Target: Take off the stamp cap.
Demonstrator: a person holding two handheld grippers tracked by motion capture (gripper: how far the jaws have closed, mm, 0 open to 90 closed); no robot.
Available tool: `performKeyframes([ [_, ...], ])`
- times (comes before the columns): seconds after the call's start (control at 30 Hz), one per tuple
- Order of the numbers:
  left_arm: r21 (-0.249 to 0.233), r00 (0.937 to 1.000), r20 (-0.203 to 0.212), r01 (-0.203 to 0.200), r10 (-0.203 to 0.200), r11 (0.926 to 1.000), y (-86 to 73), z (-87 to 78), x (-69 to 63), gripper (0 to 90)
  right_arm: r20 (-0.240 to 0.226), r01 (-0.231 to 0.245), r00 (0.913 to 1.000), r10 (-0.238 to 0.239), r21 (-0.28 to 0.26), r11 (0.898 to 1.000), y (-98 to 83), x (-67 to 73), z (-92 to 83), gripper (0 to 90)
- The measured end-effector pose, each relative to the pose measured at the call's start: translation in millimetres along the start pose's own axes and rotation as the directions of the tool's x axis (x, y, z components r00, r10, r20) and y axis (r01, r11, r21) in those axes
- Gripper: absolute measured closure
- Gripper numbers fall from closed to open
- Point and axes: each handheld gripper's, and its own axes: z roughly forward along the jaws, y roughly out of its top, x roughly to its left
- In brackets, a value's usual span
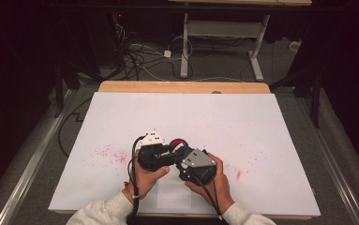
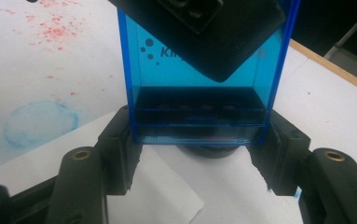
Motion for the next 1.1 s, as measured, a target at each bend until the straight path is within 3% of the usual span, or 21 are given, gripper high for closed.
performKeyframes([
  [0.73, 0.002, 0.9988, 0.038, 0.031, -0.031, 0.9995, 1.2, -1.6, 4.1, 68.4, 0.017, 0.057, 0.9982, -0.057, 0.005, 0.998, 0.2, 0.7, -2.9, 40.9],
  [0.83, 0.006, 0.9991, 0.036, 0.020, -0.020, 0.9998, 1.8, -1.9, 3.6, 68.4, 0.018, 0.061, 0.9980, -0.061, 0.005, 0.998, 0.0, 1.0, -3.3, 40.9],
  [0.97, -0.008, 0.9993, 0.037, 0.006, -0.005, 1.0000, 2.7, -3.7, 2.6, 68.2, 0.015, 0.061, 0.9980, -0.061, -0.002, 0.998, 0.7, 0.5, -4.6, 40.9],
  [1.07, -0.022, 0.9984, 0.053, 0.018, -0.017, 0.9996, 3.3, -5.7, 4.7, 68.2, 0.010, 0.057, 0.9983, -0.057, -0.007, 0.998, 1.0, -0.1, -5.9, 40.9],
  [1.1, -0.040, 0.9993, 0.036, 0.013, -0.011, 0.9991, 4.7, -9.0, 5.1, 68.5, 0.010, 0.055, 0.9984, -0.055, 0.000, 0.998, 0.7, -0.4, -5.3, 40.9],
])
